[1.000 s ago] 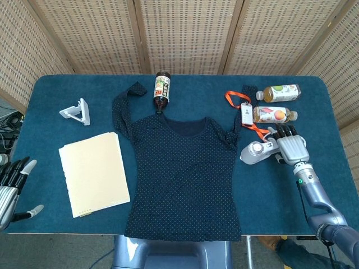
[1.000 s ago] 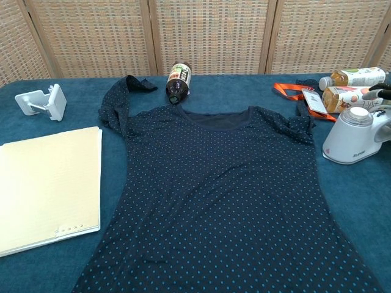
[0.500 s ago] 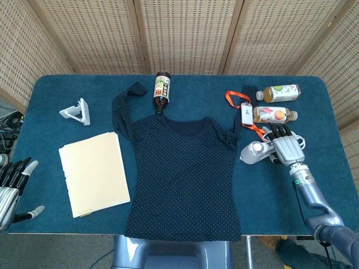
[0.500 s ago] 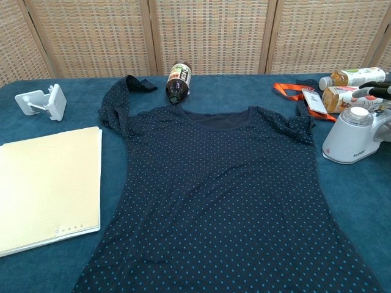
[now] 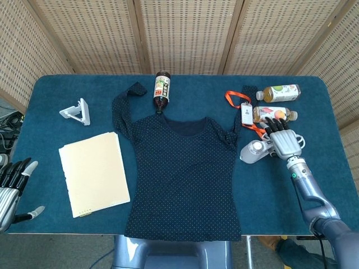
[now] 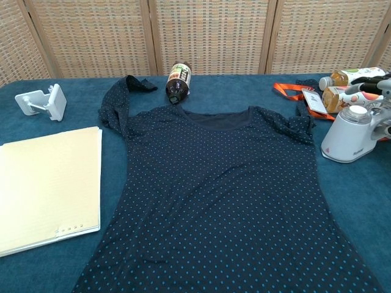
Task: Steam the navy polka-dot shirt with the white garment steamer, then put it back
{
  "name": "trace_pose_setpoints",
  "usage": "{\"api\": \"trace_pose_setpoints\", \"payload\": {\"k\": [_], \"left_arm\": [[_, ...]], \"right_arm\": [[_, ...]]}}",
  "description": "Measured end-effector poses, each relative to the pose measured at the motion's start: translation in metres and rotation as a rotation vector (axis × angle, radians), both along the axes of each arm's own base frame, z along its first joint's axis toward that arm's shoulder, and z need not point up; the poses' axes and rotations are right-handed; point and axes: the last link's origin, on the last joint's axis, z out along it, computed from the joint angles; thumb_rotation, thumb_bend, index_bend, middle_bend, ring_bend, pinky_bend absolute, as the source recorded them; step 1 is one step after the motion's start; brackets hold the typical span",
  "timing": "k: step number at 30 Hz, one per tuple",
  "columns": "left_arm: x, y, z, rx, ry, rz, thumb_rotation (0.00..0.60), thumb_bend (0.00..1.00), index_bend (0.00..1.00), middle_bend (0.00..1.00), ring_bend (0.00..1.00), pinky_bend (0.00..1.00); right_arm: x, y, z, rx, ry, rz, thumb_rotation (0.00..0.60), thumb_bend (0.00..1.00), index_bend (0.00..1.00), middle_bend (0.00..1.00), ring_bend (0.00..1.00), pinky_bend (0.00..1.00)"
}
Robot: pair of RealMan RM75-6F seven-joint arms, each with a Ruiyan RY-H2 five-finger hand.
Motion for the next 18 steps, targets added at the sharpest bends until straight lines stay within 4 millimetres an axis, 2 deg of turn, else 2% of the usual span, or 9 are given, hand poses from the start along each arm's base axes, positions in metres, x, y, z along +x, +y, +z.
{"api": "trace_pose_setpoints", "payload": {"k": [7,14,18], "left_arm": [[0.000,0.001,-0.001,0.001,0.002,0.005,0.600,0.00,0.00,0.00,0.00,0.00],[-0.002,0.002,-0.001,-0.001,0.001,0.012,0.600,0.00,0.00,0.00,0.00,0.00],[-0.004,0.002,-0.001,-0.005,0.001,0.015,0.600,0.00,0.00,0.00,0.00,0.00]], "right_arm": [[0.003,-0.006,-0.008,0.039,0.001,0.026,0.600,0.52,0.15,0.08,0.00,0.00],[0.007,-0.015,-0.009,0.044,0.073,0.065,0.600,0.54,0.16,0.08,0.01,0.00],[0.008,-0.020,-0.010,0.035,0.125,0.063,0.600,0.62,0.18,0.10,0.01,0.00]]}}
